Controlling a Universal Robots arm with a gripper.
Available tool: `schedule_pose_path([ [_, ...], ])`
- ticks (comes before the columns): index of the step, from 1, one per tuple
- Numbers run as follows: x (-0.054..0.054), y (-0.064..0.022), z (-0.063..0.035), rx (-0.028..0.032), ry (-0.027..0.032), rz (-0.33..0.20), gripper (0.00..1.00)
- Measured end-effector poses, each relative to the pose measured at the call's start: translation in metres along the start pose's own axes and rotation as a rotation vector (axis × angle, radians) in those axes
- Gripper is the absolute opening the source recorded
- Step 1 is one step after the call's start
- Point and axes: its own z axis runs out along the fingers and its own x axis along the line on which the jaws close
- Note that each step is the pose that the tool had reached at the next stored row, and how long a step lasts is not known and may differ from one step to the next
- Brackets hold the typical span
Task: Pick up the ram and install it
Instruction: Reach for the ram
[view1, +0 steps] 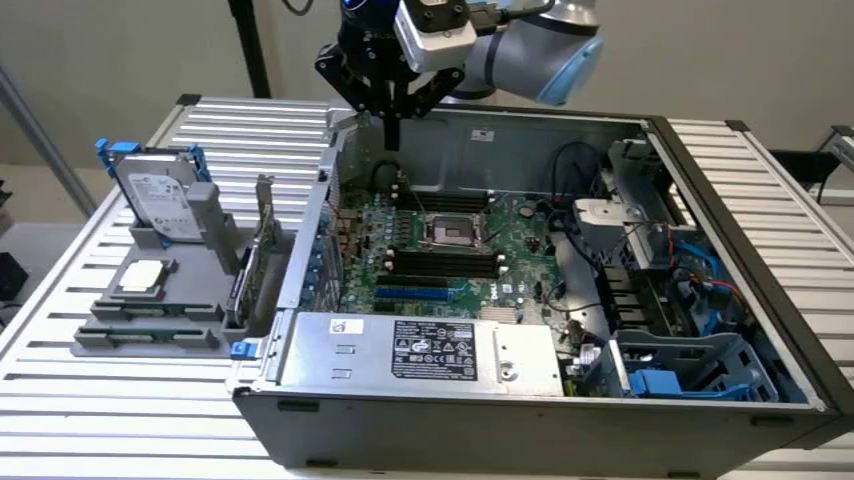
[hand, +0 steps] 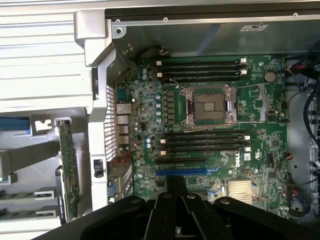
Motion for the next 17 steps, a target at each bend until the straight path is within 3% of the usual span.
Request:
schedule_pose_path([
  [8, 0.033, -0.0093, 0.0005, -0.0002, 0.0029, 0.0, 0.11],
  [17, 0.069, -0.0173, 0.0027, 0.0008, 0.0176, 0.001, 0.11],
])
